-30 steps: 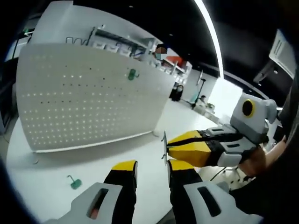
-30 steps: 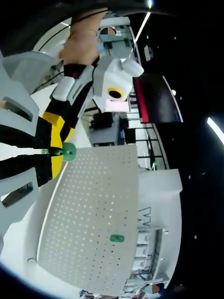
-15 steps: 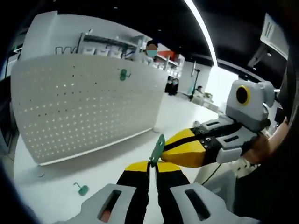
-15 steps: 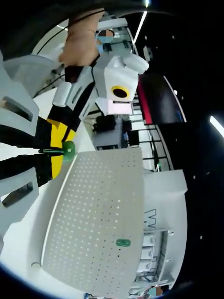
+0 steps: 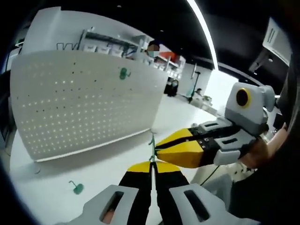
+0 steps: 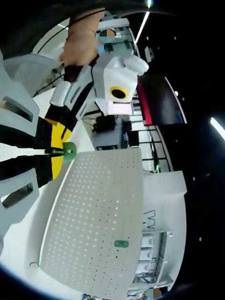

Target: Insert the hook assembly into the mounting plate slot until the hook locks in place.

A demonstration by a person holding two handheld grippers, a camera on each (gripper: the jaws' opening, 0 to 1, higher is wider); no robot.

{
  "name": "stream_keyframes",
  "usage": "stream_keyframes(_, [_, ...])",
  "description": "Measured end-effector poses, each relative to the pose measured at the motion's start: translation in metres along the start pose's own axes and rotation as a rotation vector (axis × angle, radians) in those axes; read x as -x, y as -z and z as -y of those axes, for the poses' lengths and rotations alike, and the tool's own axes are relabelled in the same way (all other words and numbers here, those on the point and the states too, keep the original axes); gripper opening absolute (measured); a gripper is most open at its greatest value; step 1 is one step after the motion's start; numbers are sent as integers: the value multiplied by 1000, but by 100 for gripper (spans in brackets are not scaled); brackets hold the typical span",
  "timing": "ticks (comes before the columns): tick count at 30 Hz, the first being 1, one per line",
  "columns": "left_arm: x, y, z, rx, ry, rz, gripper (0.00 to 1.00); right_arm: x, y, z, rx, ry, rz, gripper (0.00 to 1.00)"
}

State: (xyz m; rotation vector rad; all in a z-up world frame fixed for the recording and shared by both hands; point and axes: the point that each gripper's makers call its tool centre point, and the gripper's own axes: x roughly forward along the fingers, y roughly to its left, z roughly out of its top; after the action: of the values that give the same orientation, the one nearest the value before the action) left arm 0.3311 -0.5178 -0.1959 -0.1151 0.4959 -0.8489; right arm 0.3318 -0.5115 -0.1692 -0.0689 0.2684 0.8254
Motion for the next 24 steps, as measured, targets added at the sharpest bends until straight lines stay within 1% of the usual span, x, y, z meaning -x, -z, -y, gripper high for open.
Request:
stream_keyframes(5, [1, 1, 0, 1, -3, -7, 1, -1, 0, -2, 11, -6, -4, 1])
stream_keyframes(8, [1, 2, 1, 21, 3, -10, 1, -1, 0, -1, 28, -2, -5, 1])
stream_keyframes(15, [1, 2, 2, 3, -2, -15, 1, -1, 0, -1, 39, -3, -4, 1])
stream_keyframes(21, [1, 2, 1, 6, -6, -19, 1, -2, 1, -1, 39, -3, -11, 1])
stream_keyframes(24, [1, 2, 0, 27, -6, -17, 1, -2, 1, 0, 39, -2, -8, 2])
